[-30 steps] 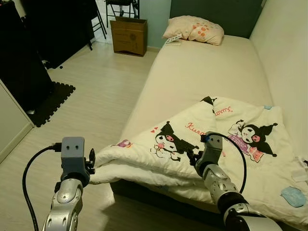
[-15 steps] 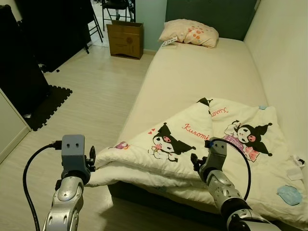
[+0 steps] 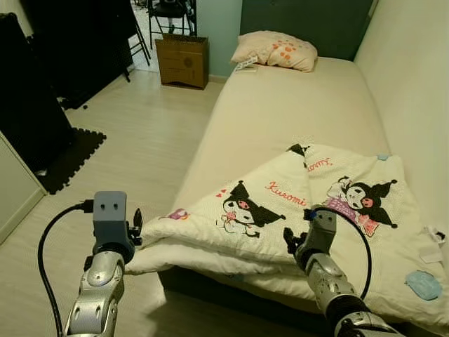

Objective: Clean up the room

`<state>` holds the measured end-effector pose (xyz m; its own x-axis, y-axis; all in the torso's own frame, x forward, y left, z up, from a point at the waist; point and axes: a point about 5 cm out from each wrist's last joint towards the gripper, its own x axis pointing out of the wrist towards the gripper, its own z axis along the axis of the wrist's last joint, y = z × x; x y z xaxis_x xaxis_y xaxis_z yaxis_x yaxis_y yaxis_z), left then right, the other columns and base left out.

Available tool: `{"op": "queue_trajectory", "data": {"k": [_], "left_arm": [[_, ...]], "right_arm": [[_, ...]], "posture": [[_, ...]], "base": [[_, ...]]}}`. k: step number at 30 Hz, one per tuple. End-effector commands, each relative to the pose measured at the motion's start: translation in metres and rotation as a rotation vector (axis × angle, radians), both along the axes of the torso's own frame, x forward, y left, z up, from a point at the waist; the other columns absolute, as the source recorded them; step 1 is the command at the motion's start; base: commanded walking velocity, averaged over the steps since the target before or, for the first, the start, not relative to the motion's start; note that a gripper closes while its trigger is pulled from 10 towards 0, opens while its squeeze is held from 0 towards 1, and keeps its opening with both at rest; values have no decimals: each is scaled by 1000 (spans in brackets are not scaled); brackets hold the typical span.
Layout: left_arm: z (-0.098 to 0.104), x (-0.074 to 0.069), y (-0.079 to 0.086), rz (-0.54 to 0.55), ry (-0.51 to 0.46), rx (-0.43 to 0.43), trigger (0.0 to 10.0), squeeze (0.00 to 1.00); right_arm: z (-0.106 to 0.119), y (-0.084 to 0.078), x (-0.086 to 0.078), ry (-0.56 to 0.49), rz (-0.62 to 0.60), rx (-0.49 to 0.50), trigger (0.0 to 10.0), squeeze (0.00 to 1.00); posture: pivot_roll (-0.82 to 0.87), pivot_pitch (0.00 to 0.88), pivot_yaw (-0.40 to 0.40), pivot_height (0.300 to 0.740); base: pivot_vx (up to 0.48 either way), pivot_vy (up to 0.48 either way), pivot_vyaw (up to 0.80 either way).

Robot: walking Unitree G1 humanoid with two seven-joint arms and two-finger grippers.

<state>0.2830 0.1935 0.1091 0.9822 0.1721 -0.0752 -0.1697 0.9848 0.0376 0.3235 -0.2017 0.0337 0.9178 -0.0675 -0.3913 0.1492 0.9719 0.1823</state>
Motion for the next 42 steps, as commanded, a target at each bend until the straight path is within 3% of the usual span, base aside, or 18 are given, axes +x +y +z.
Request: {"op": "queue_trajectory", "data": {"k": [1, 13, 30, 42], "left_arm": [[-2, 1, 5, -3, 13, 23, 10000, 0], [-2, 11, 3, -35, 7, 29, 10000, 0], [-4, 12, 1, -20, -12, 22, 10000, 0], [-1, 17, -2, -50, -21, 29, 10000, 0]], "right_arm": [[0, -6, -1, -1, -19, 8, 10000, 0], [3, -15, 0, 0, -30, 4, 10000, 0], [-7, -1, -6, 13, -8, 15, 10000, 0], [-4, -14, -5, 26, -22, -20, 10000, 0]], "posture": [[0, 94, 29, 740], [-29, 77, 42, 740], [-16, 61, 21, 740], [-22, 61, 31, 740]], "base": [[0, 0, 0], [0, 0, 0], [0, 0, 0], [0, 0, 0]]}}
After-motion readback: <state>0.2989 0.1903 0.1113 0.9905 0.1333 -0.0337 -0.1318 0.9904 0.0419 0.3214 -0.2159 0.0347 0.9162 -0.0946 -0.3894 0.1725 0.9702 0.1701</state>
